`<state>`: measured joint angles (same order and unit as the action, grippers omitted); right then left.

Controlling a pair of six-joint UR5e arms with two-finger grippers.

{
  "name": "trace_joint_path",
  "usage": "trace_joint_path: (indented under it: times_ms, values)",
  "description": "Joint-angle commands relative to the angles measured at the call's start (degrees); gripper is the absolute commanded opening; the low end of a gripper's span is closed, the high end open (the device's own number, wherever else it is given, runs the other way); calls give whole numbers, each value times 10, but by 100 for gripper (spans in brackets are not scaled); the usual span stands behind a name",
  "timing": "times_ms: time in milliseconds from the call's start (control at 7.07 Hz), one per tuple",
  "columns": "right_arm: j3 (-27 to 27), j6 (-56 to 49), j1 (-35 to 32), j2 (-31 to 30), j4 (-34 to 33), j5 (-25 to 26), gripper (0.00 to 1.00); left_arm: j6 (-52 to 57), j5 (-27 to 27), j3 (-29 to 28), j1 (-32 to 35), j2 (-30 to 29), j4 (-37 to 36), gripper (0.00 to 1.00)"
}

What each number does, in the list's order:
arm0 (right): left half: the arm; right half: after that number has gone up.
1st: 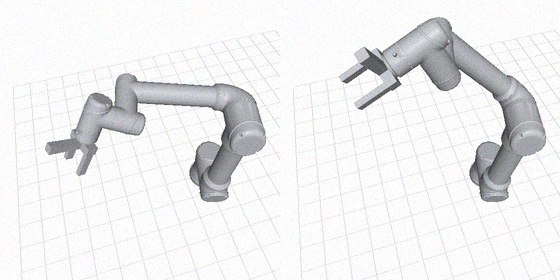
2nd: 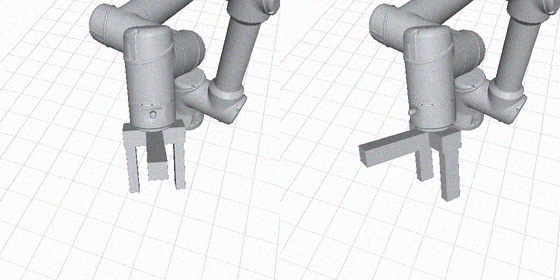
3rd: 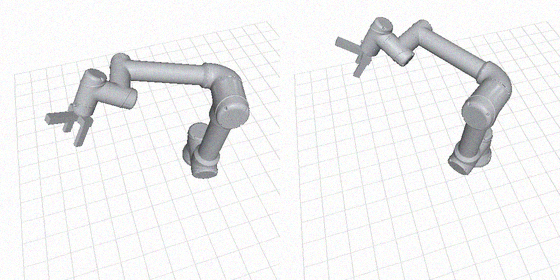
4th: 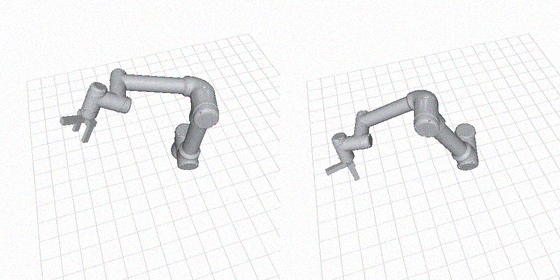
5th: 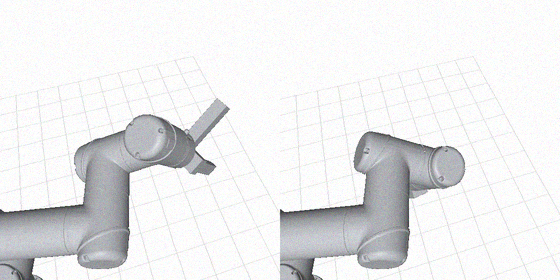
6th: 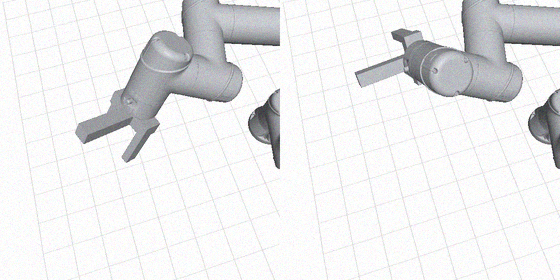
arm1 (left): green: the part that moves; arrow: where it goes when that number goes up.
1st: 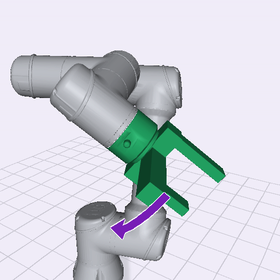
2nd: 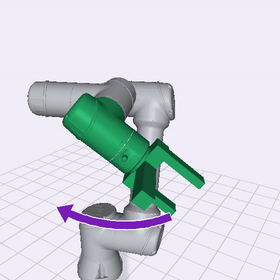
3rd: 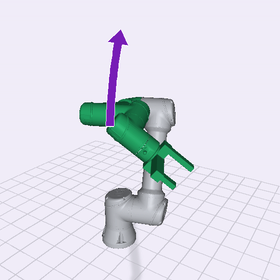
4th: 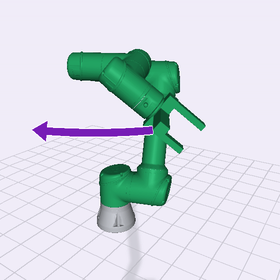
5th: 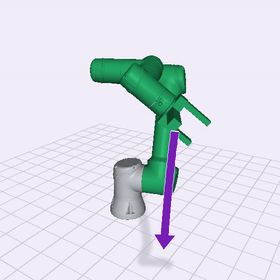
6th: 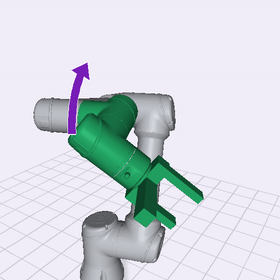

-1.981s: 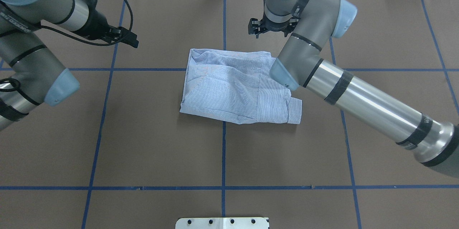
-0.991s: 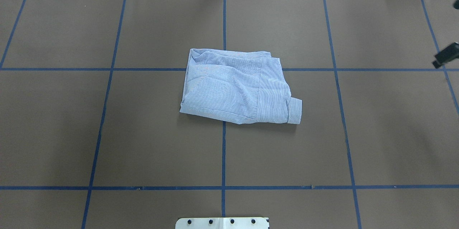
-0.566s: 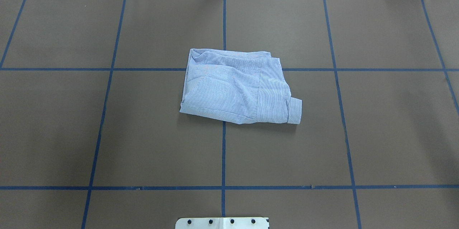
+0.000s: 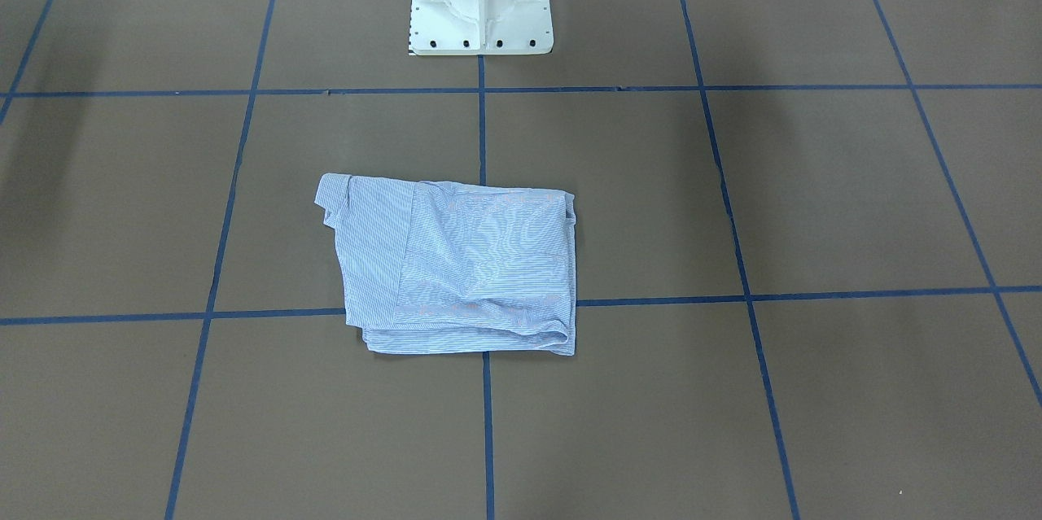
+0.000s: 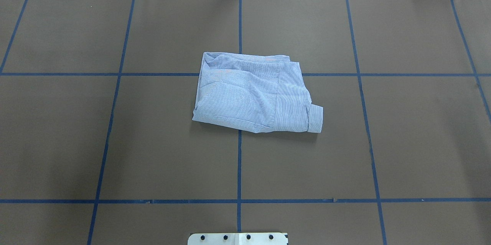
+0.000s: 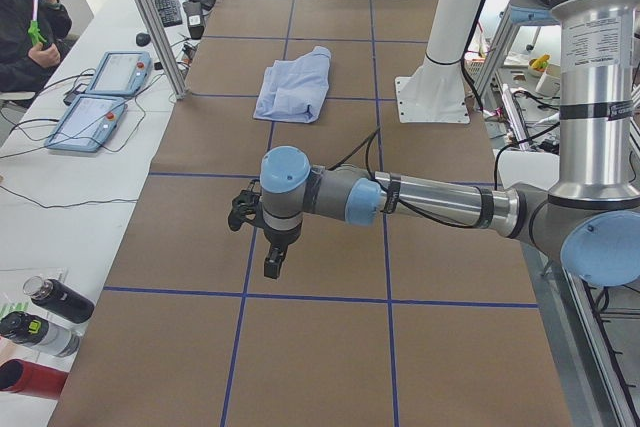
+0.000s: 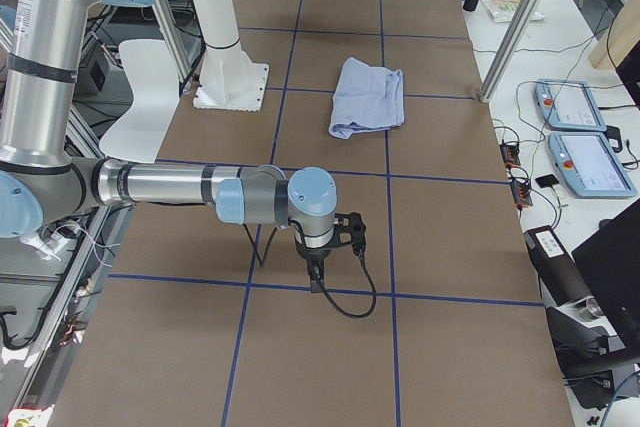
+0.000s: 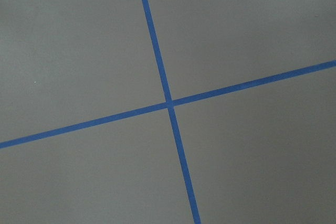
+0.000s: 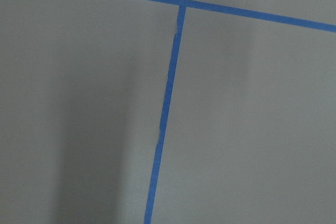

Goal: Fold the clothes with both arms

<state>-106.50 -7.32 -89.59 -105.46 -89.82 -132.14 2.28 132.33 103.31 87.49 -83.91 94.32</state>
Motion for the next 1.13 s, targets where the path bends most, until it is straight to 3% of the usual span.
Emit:
trace_joint_path:
  times_ms: [0, 991]
  values:
    - [0, 1, -1, -2, 1, 0, 100, 0, 3, 0, -1, 9, -1, 100]
    - [-6, 9, -1, -2, 1, 0, 100, 21, -3, 22, 0, 60, 1, 100]
